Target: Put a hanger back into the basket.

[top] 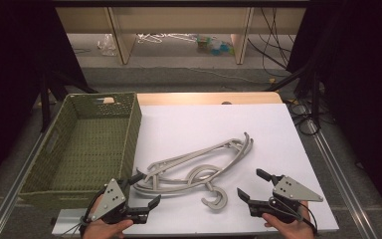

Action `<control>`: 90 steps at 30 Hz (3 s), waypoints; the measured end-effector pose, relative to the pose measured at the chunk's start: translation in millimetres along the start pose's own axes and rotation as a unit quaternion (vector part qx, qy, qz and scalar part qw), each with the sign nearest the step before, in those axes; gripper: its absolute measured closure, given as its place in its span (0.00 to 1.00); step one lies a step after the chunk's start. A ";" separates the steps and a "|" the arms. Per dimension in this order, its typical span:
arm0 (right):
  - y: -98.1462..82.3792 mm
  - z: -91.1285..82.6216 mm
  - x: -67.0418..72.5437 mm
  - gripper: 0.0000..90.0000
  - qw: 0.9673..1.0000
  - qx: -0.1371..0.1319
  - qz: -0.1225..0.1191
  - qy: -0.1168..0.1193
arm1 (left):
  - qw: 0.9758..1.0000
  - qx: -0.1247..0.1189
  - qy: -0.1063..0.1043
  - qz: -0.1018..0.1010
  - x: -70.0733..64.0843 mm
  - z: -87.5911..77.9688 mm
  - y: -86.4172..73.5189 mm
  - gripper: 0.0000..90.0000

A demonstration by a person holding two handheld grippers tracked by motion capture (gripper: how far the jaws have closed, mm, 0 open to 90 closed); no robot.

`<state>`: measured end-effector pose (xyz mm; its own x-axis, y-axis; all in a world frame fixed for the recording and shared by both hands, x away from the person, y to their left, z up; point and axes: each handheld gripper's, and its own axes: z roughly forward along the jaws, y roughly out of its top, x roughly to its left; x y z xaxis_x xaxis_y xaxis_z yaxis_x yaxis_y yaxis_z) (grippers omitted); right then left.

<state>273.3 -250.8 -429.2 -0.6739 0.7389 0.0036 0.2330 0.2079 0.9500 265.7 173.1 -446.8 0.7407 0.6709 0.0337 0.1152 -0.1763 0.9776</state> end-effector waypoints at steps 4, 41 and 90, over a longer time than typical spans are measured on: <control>0.2 -0.3 -0.1 0.18 1.000 0.001 0.003 -0.002 | 1.000 0.001 -0.003 -0.001 -1.4 0.9 -0.1 0.18; 0.4 3.9 -0.6 0.19 1.000 0.016 0.000 0.013 | 0.957 0.256 -0.052 0.129 -21.8 98.1 -0.5 0.50; 0.2 7.3 -0.2 0.21 1.000 0.019 -0.012 0.016 | 0.918 0.323 -0.123 0.192 -16.6 136.5 6.1 0.88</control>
<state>278.6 -246.2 -431.3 -0.7018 0.7124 -0.0074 0.2433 0.2495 0.9373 344.4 62.5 -469.7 0.9273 0.2997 0.2245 0.1234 -0.8106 0.5725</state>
